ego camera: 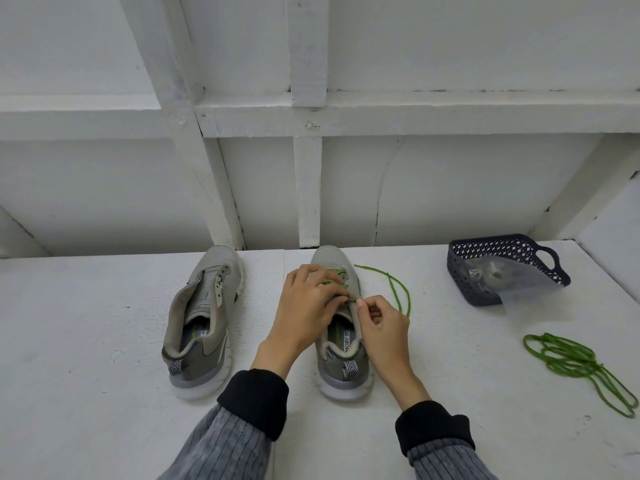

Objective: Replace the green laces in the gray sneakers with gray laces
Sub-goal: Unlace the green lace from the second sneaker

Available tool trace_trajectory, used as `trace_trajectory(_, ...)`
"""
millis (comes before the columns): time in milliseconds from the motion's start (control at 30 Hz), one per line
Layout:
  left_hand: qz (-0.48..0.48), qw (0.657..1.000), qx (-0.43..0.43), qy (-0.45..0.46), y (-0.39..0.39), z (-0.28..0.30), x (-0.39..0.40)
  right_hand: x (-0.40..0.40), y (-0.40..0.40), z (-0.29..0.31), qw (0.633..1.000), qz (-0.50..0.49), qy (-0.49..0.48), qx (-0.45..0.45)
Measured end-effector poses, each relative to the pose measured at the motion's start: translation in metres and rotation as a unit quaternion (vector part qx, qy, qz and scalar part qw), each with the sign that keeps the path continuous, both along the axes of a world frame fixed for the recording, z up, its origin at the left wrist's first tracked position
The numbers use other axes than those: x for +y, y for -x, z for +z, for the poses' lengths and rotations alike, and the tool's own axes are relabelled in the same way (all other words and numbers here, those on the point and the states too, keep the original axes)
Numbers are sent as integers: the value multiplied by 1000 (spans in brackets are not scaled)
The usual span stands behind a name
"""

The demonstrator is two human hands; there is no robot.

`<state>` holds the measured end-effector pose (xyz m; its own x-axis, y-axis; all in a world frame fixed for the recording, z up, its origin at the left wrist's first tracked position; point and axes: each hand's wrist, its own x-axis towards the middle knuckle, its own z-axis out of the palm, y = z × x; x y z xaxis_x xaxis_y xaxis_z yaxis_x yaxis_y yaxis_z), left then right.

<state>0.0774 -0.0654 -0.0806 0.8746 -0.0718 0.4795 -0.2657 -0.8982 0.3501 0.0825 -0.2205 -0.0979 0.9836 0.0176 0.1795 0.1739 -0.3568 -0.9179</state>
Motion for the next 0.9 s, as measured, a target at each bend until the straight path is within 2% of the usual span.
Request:
trace_trajectory(67,5,1000,22,22,0,-3,-2,0,0,-1,1000,0,-4,1)
trace_trajectory(100,6,997,38,62,2,-2,-4,0,0,-1,1000,-1,-8,1)
trace_trajectory(167,2,970,81,228,7,3,-9,1,-1,-1,1000,-2,-11,0)
trace_trajectory(200,-1,935,100,339,10,7,-12,1,-1,-2,1000,-3,-12,1)
trace_trajectory(267,-12,842,124,525,14,13,-15,2,-2,-3,1000,-6,-15,2)
trace_trajectory(367,-13,711,105,695,16,12,-6,1,-2,-5,1000,-9,-17,1)
trace_trajectory(400,-3,690,97,717,16,11,-1,1,-2,-6,1000,-9,-17,-1)
trace_trajectory(433,11,706,91,703,17,12,4,1,-1,-6,1000,-8,-15,-2)
trace_trajectory(467,24,753,91,652,18,14,6,1,-1,-6,1000,-7,-12,-3)
trace_trajectory(533,14,875,98,474,20,19,3,1,-1,-7,1000,-5,-6,-4)
trace_trajectory(567,-3,923,104,370,19,20,-1,1,-2,-8,1000,-5,-4,-5)
trace_trajectory(600,-12,957,109,270,17,20,-3,1,-2,-8,1000,-6,-4,-6)
trace_trajectory(633,-12,975,117,189,15,18,-5,0,-2,-9,1000,-7,-5,-6)
trace_trajectory(667,-4,982,131,139,13,16,-6,0,-2,-9,1000,-8,-5,-6)
trace_trajectory(733,7,983,137,126,12,12,-7,1,-2,-9,1000,-10,-2,-7)
trace_trajectory(833,2,960,114,257,15,8,-6,1,-1,-8,1000,-11,-5,-8)
trace_trajectory(900,5,912,110,396,18,8,-3,0,-1,-7,1000,-13,-7,-8)
